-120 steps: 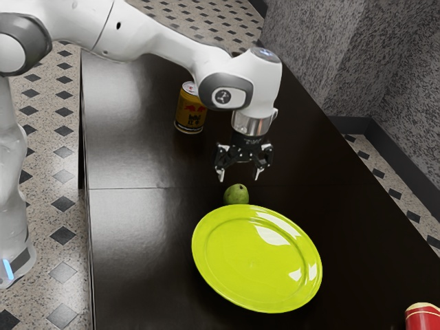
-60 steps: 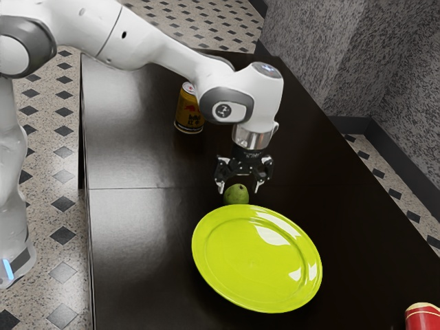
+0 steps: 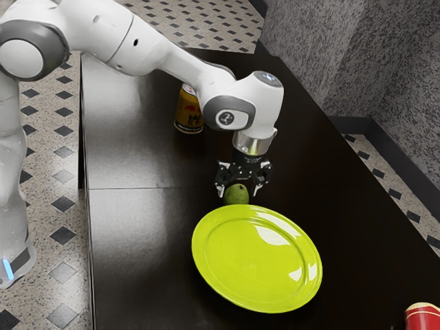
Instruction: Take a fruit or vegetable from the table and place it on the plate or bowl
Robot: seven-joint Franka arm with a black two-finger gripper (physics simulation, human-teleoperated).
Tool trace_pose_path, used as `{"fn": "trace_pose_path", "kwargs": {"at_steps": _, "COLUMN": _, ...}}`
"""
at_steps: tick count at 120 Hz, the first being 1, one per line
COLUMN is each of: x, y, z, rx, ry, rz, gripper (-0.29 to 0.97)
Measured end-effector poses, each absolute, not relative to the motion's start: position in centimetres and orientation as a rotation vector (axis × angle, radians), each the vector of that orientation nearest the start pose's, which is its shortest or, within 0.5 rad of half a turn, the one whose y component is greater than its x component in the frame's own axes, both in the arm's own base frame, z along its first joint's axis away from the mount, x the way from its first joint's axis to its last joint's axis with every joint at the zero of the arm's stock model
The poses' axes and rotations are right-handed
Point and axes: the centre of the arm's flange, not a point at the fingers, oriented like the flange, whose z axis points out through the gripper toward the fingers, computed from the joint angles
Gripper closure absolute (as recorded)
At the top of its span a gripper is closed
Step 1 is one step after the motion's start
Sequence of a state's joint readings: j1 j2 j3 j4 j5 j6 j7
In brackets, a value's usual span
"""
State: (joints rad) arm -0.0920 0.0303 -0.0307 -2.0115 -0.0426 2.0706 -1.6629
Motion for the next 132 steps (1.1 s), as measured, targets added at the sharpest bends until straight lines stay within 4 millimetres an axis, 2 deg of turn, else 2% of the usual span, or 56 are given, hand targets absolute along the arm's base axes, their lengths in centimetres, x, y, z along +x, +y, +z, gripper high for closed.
{"fn": "trace_pose_path", "kwargs": {"at_steps": 58, "x": 56.1, "y": -7.9, "z": 43.7, "rx": -2.285, "ry": -2.234, "rz": 0.011, "gripper": 0.00}}
{"fn": "trace_pose_path", "kwargs": {"at_steps": 97, "x": 56.3, "y": -7.5, "z": 43.0, "rx": -2.271, "ry": -2.243, "rz": 0.015, "gripper": 0.00}}
{"fn": "trace_pose_path", "kwargs": {"at_steps": 132, "x": 56.5, "y": -7.9, "z": 42.8, "rx": -2.283, "ry": -2.241, "rz": 0.010, "gripper": 0.00}}
